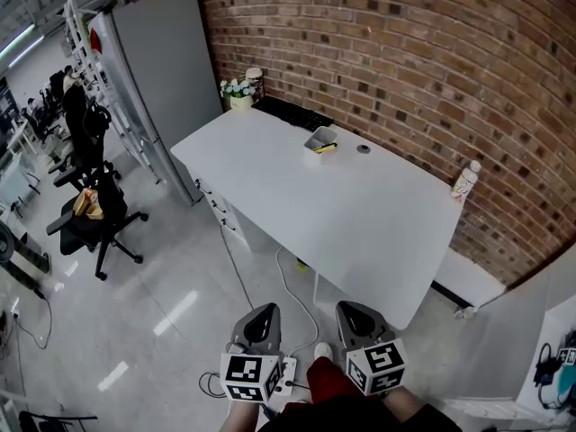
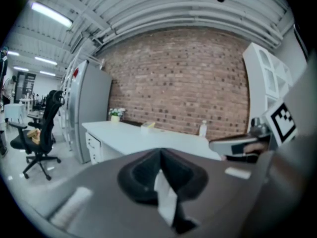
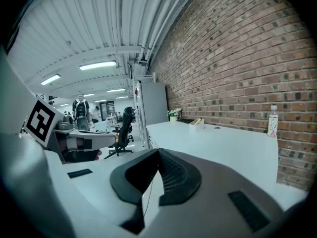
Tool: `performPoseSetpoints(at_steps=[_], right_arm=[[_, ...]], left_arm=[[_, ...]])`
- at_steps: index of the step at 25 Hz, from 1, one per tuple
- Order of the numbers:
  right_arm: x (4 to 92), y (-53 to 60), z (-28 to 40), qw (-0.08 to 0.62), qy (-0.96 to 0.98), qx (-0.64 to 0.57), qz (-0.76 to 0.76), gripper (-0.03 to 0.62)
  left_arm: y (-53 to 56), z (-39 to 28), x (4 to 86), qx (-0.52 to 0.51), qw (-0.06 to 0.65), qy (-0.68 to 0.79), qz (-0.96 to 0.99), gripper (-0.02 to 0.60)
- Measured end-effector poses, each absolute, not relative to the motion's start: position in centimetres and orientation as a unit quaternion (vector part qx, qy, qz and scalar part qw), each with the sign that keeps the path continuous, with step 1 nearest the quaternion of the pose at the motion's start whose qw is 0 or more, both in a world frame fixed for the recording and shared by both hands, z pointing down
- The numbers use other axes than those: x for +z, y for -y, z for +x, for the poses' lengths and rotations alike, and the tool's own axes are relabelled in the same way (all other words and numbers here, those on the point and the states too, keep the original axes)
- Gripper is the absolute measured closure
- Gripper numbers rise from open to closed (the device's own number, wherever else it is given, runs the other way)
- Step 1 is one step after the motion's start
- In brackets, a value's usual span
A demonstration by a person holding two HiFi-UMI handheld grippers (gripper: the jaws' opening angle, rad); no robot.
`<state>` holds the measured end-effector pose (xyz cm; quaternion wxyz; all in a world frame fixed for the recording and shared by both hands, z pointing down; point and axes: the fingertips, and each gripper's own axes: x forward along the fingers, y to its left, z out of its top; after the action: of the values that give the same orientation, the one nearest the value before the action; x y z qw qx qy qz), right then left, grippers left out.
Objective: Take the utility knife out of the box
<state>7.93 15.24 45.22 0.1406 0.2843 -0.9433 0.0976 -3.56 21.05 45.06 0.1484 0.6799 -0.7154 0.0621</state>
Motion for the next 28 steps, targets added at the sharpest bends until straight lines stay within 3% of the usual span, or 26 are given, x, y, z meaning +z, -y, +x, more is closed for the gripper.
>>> performPoseSetpoints(at_steps=[28], right_arm=[[45.1, 2.6, 4.6, 0.129, 0.944, 0.111, 0.282, 0.586]], left_arm=[[-3.4, -8.0, 44.1, 0.087, 0.128, 0.731, 0.664, 0.578]])
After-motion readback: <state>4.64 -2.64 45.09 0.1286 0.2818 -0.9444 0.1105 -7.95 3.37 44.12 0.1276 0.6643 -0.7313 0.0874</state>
